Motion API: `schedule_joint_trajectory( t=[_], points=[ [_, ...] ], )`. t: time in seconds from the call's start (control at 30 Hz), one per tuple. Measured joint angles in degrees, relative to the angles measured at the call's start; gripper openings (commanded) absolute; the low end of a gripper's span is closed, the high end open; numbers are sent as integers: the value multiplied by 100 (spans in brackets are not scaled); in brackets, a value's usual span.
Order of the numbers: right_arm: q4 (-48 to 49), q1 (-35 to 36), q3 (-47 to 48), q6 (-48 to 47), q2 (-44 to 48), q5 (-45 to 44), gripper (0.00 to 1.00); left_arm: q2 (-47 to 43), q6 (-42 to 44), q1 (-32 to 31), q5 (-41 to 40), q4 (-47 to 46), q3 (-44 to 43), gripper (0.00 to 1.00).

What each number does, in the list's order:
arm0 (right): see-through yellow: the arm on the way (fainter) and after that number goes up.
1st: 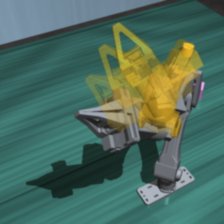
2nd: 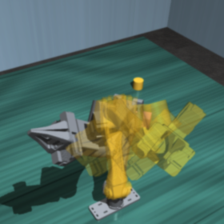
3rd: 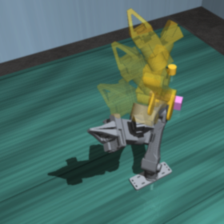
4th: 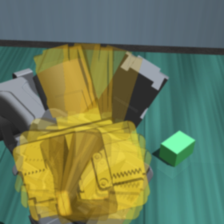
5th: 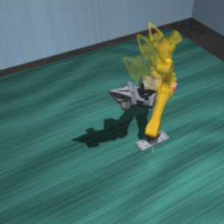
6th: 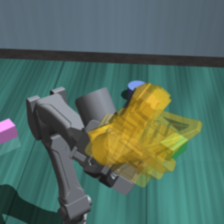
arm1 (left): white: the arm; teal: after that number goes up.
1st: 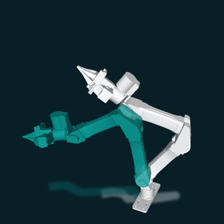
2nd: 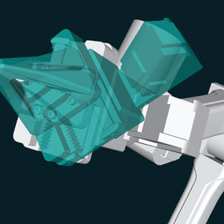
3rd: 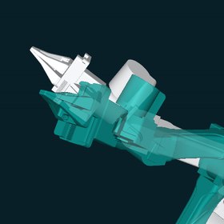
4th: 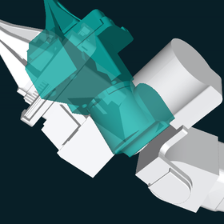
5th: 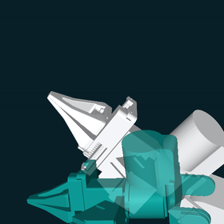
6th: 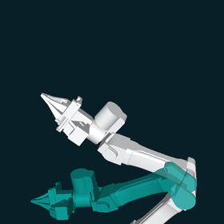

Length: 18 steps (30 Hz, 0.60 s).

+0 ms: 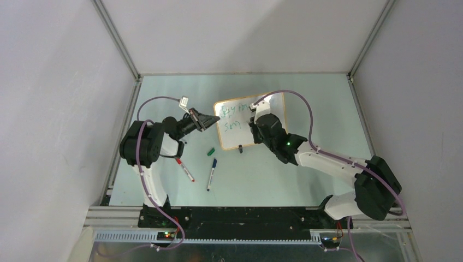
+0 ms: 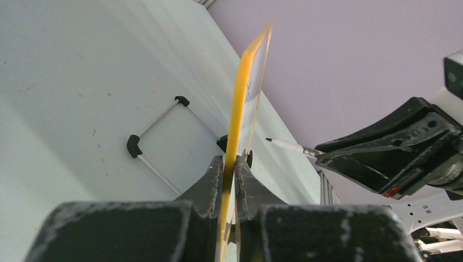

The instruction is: Write a sentence on the whiteboard

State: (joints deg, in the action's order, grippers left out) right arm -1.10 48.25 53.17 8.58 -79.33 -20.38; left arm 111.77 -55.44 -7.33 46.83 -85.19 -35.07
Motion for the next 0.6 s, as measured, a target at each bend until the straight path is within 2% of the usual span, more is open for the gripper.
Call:
schedule_joint_trajectory(
  t=[0.6],
  points=[
    [-385,-197,450,175,-299,273,0,11,-2,0,11,-2,0,0]
  ],
)
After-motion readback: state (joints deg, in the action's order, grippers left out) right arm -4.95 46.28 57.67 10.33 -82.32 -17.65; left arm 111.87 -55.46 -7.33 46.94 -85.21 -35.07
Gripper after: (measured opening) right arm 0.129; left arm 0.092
